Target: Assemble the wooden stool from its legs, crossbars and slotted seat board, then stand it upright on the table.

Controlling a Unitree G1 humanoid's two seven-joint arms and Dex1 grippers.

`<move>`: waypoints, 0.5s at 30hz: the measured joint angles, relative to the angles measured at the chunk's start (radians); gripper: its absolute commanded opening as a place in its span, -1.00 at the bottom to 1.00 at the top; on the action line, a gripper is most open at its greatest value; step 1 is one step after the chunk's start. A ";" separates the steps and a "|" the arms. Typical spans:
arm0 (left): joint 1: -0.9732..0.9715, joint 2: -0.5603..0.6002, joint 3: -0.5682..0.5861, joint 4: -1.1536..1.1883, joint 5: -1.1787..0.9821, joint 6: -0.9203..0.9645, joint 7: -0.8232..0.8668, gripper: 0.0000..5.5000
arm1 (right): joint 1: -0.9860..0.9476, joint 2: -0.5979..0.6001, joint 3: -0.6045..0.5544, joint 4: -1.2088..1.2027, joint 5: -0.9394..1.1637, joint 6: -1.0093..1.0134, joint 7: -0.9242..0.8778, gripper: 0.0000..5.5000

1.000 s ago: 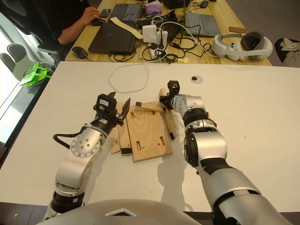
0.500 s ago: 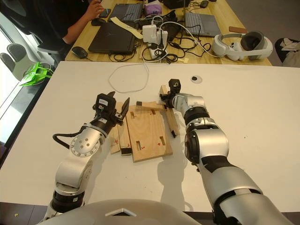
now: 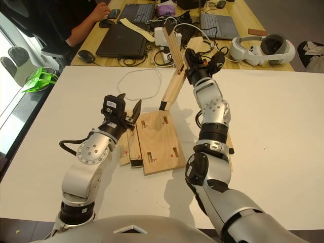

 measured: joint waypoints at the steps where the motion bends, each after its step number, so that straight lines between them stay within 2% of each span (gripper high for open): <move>1: -0.016 -0.010 -0.001 0.006 -0.002 0.003 0.000 -0.01 | 0.028 0.019 0.006 -0.045 0.021 0.005 -0.014 -0.63; 6: -0.067 -0.046 -0.025 0.013 -0.028 0.047 -0.014 -0.01 | 0.077 0.030 0.090 -0.181 0.040 -0.008 -0.025 -0.63; 15: -0.129 -0.084 -0.046 0.006 -0.117 0.165 -0.063 -0.01 | 0.114 0.034 0.228 -0.212 0.048 -0.077 0.004 -0.63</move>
